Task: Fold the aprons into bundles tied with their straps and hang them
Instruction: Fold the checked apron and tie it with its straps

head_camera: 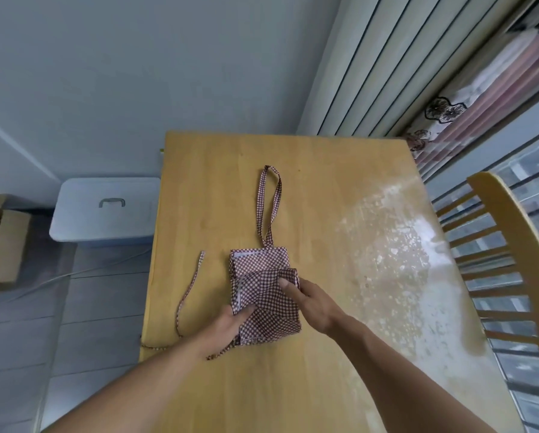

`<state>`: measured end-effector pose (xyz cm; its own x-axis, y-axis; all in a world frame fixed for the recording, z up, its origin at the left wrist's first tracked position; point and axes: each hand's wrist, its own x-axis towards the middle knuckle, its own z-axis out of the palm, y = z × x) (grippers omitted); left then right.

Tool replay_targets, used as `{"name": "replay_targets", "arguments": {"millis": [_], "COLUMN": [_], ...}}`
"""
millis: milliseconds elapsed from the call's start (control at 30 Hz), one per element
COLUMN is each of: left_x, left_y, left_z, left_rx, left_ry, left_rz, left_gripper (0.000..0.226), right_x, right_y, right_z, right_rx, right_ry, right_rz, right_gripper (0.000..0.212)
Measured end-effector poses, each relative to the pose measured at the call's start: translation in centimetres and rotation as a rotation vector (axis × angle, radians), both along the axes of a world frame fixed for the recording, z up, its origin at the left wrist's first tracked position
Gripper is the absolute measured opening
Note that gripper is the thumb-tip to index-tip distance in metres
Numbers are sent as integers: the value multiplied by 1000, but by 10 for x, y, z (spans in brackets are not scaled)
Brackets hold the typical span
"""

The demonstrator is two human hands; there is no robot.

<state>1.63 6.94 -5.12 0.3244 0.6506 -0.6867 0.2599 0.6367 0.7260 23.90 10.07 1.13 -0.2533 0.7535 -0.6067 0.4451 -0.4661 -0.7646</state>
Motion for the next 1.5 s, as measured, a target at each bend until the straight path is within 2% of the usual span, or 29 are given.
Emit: {"name": "replay_targets", "arguments": {"millis": [67, 133, 167, 233, 267, 333, 400, 500, 567, 700, 833, 900, 967, 1000, 1033, 1067, 1133, 1200, 1233, 1300, 1367, 1433, 1500], "left_x": [-1, -1, 2, 7, 10, 18, 20, 22, 25, 25, 24, 26, 30, 30, 29, 25, 15, 0, -8, -16, -18, -19, -21], "left_y": [7, 15, 21, 28, 32, 41, 53, 71, 80, 89, 93, 94, 96, 95, 95, 94, 87, 76, 68, 53, 40, 27, 18], "left_z": [-35, -47, -41, -24, -6, 5, 12, 12, 10, 5, 6, 5, 9, 6, 8, 5, -1, -10, -12, -8, -2, 2, -3], "left_rx": [8, -57, -86, -142, -168, -226, -276, -336, -329, -191, 134, 236, 261, 298, 395, 547, 899, 1076, 1081, 952, 774, 724, 738], "left_ry": [36, 43, 15, -36, -38, -71, -146, -187, -78, 143, 453, 528, 533, 536, 580, 661, 803, 774, 733, 656, 661, 686, 705], "left_rz": [19, 77, 129, 196, 227, 323, 380, 495, 557, 569, 374, 305, 310, 331, 330, 296, 100, -169, -280, -456, -644, -810, -843], "left_gripper": [67, 79, 78, 53, 43, 40, 45, 64, 65, 37, 35, 50, 63, 69, 72, 70, 49, 30, 28, 39, 77, 115, 120], "right_x": [3, 10, 13, 18, 18, 15, 11, 6, 7, 4, -4, -7, -8, -9, -10, -13, -19, -21, -20, -16, -14, -13, -13], "right_y": [-2, -2, -2, -2, -1, 5, 7, 10, 10, 11, 6, 3, 1, -2, -6, -11, -28, -46, -50, -49, -40, -32, -28], "right_z": [-8, -20, -27, -37, -39, -38, -42, -41, -43, -44, -45, -44, -42, -42, -40, -41, -44, -54, -62, -72, -73, -66, -57], "right_rx": [-62, -108, -102, -79, -76, -42, 33, 72, 41, -34, -73, -50, -20, 51, 211, 431, 774, 842, 847, 831, 814, 805, 801], "right_ry": [13, -63, -110, -165, -202, -329, -426, -433, -420, -495, -608, -638, -689, -745, -801, -815, -678, -592, -612, -707, -740, -697, -682], "right_rz": [72, 174, 191, 133, 76, 54, 125, 158, 149, 70, -53, -75, -68, -44, -3, 77, 382, 705, 767, 730, 636, 566, 518], "right_gripper": [60, 64, 68, 73, 70, 50, 35, 27, 28, 35, 31, 30, 34, 37, 39, 40, 42, 53, 57, 58, 52, 43, 38]}}
